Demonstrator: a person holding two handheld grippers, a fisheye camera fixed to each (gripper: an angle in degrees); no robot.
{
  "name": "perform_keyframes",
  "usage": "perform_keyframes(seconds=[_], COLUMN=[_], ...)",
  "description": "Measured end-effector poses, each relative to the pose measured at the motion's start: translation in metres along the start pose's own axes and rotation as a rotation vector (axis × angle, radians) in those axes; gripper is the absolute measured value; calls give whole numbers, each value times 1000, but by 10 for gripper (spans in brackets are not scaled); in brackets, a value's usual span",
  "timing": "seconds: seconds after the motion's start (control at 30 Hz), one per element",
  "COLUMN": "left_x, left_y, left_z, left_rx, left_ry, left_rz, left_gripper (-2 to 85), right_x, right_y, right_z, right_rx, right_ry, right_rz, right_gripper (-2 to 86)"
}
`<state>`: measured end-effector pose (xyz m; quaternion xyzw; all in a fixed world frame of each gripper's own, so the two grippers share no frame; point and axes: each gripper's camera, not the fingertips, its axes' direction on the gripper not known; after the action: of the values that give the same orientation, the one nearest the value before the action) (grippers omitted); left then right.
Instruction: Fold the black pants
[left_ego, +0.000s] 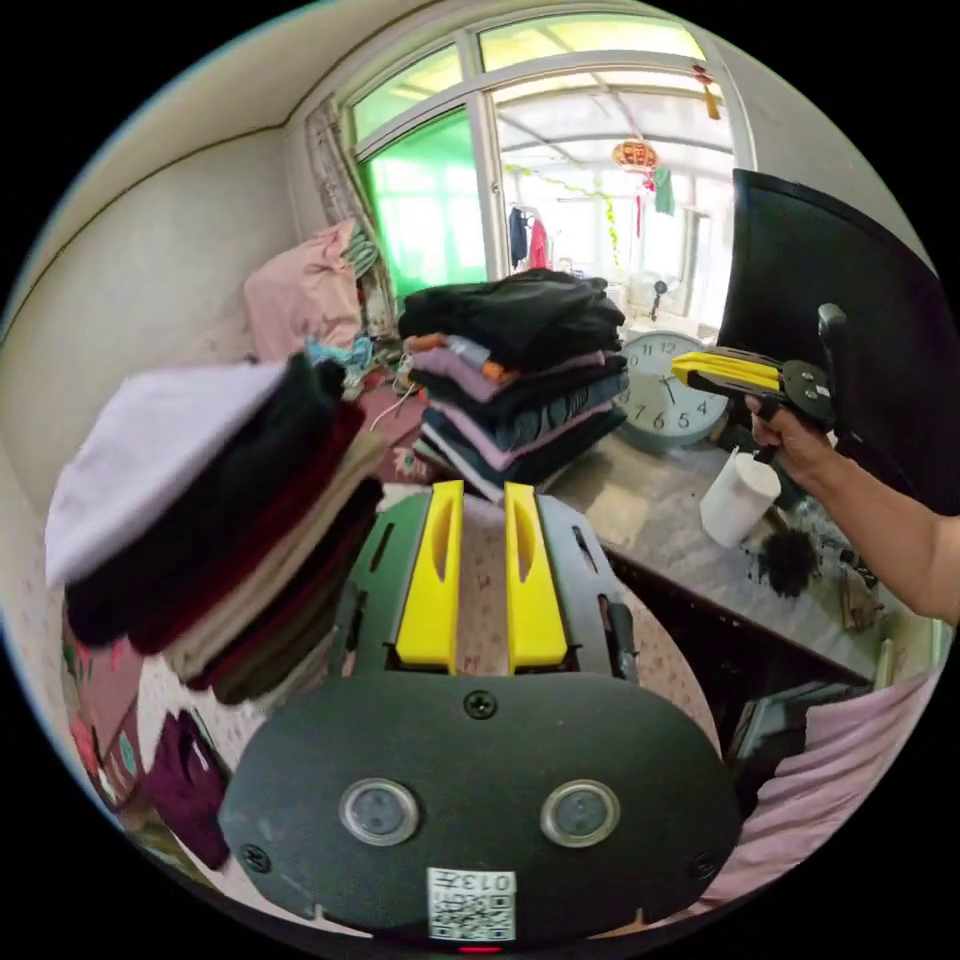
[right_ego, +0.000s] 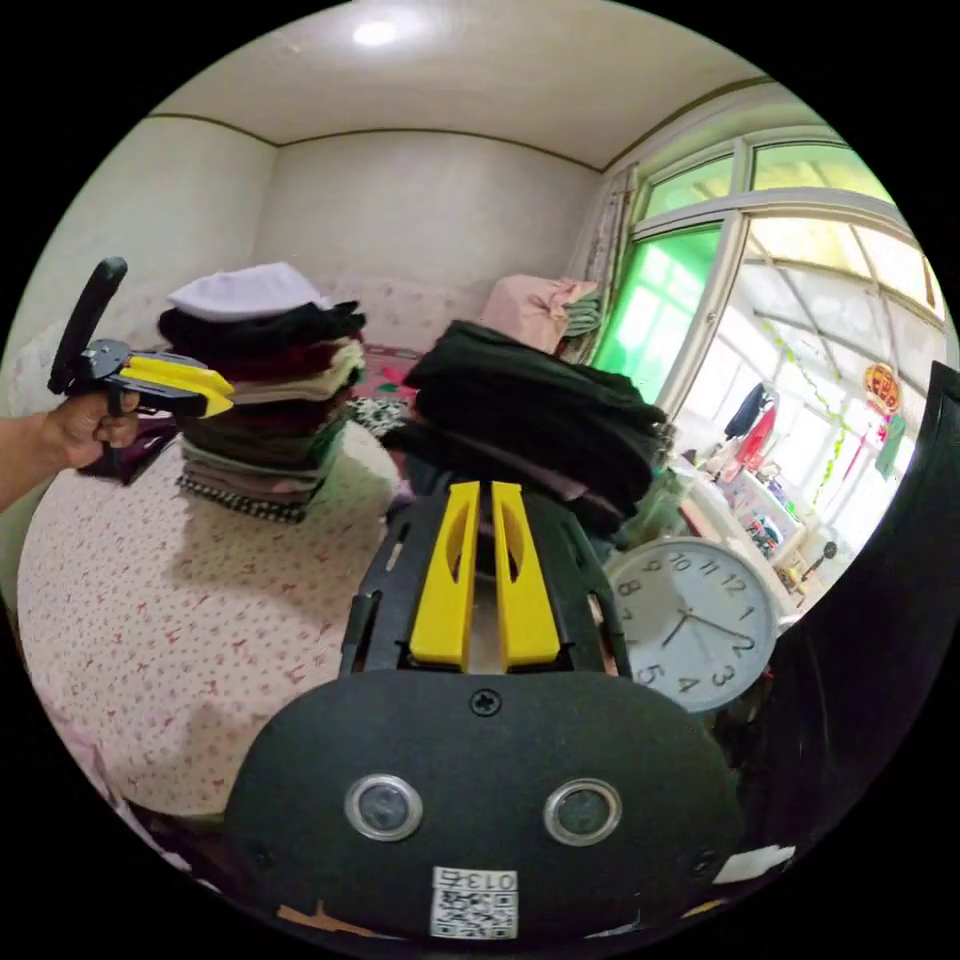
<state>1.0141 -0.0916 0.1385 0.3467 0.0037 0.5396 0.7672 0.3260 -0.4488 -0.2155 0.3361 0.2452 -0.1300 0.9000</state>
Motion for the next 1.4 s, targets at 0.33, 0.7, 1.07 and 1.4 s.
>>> perform_keyframes(seconds=[0.33,0.7,1.07,1.4], left_x=[65,33,-24,-46], left_y=[-134,-131,-15,241], left_z=[86,-16,-231,-341], left_rx=[-42,289,555,246], left_ry=[-115,40,25,-27], left_rz=[188,7,-10,-154], left_gripper=[115,22,22,34], right_x=[113,140,57,-163], right_y=[-65,-97,-138,-43], right_z=[68,-28,-199,-177], right_rx=[-145,112,582,317], right_ry=[107,64,-296,-754], right_rz=[-56,-65,-72,-60], right_gripper=[100,4,3,4])
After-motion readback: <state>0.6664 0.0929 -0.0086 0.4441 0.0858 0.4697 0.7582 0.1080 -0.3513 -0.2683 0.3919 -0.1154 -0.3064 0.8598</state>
